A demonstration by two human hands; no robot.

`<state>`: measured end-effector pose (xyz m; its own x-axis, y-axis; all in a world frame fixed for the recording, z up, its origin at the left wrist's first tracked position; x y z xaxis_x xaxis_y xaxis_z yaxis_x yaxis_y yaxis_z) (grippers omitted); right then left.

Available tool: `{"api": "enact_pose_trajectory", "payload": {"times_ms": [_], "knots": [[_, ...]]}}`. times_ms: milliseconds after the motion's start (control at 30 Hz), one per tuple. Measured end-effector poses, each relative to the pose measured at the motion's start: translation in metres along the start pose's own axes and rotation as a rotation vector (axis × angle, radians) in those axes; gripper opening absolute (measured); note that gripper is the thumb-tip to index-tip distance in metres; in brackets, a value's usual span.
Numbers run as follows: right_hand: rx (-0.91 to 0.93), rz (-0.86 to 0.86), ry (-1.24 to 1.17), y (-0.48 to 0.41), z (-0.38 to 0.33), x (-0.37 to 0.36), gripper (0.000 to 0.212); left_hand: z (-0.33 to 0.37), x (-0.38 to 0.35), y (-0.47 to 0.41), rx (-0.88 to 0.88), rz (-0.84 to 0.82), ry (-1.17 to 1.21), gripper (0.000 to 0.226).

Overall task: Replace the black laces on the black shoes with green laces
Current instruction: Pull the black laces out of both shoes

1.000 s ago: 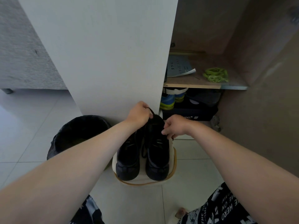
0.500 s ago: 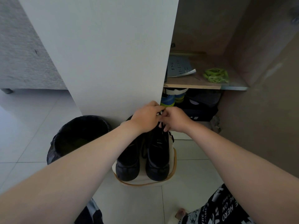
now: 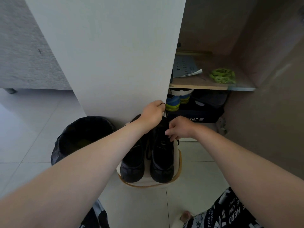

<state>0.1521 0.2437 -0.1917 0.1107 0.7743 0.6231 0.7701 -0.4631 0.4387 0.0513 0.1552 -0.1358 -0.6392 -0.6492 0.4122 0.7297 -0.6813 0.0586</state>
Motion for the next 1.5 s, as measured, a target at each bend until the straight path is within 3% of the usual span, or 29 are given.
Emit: {"api": "enact_pose_trajectory", "payload": {"times_ms": [67,167,200,267,333,400,533,600,767,933,1000,1100,1133,1167,1233,1300,1433,1500], "knots": [[-0.007,-0.011,-0.019,0.002,-0.002,-0.002,0.021,-0.005,0.004,-0.004,0.010,0.049,-0.108,0.029],[-0.056,0.005,-0.154,0.004,-0.001,-0.002,0.016,-0.012,0.015,-0.004,-0.023,0.118,-0.604,0.026],[-0.072,0.019,-0.194,0.005,-0.001,-0.002,0.017,-0.010,0.014,-0.002,-0.117,0.114,-0.742,0.044],[-0.051,0.084,-0.150,0.004,-0.002,0.002,0.018,0.004,0.006,0.006,-0.390,0.041,-0.762,0.077],[0.020,0.132,-0.051,0.004,-0.009,0.004,0.015,0.013,-0.009,0.015,-0.621,-0.094,-0.774,0.083],[0.071,0.128,-0.073,0.004,-0.017,0.004,0.018,0.008,-0.022,0.016,-0.710,-0.148,-0.955,0.073],[0.142,0.251,-0.062,0.004,-0.022,0.013,0.017,-0.005,-0.021,0.004,-0.535,-0.187,-1.113,0.027],[0.123,0.238,-0.066,0.003,-0.019,0.010,0.023,-0.008,-0.016,-0.001,-0.489,-0.224,-1.104,0.023],[0.061,0.086,0.032,0.001,-0.009,0.000,0.014,-0.008,-0.003,0.000,-0.324,-0.174,-0.796,0.023],[0.060,0.121,0.042,-0.001,-0.011,0.000,0.024,-0.007,0.007,0.000,-0.184,0.012,-0.396,0.022],[0.049,0.102,0.060,-0.001,-0.010,-0.001,0.027,-0.008,0.008,0.004,-0.216,0.116,-0.417,0.020],[0.035,0.049,0.098,0.003,-0.005,-0.007,0.031,0.006,0.005,0.022,-0.532,0.345,-0.696,0.031],[0.027,0.052,0.091,0.004,-0.003,-0.007,0.031,0.012,0.000,0.027,-0.623,0.353,-0.758,0.032],[0.018,0.068,0.082,0.003,-0.001,-0.005,0.029,0.014,-0.008,0.030,-0.657,0.271,-0.797,0.025],[-0.027,0.079,0.097,0.000,0.001,-0.002,0.014,0.005,-0.024,0.030,-0.506,0.009,-0.824,0.011],[-0.088,0.054,0.096,-0.001,0.004,-0.003,0.011,-0.016,-0.035,0.029,-0.273,-0.199,-0.891,0.027],[-0.123,0.028,0.061,-0.001,0.007,-0.005,0.018,-0.032,-0.034,0.027,-0.138,-0.323,-0.920,0.048],[-0.128,0.001,0.030,0.000,0.006,-0.006,0.021,-0.036,-0.030,0.024,-0.091,-0.351,-0.865,0.038]]}}
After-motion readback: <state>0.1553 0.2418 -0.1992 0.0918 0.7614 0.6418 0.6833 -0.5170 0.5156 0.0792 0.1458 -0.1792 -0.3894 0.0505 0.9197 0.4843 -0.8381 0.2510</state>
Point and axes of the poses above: each hand's wrist, its own y-axis away from the middle knuckle, its own x-axis out of the back of the hand, z = x × y, the point moved 6 cm from there along -y, towards the middle knuckle, and after that the axes turned 5 degrees about z, right-handed, at the moved point
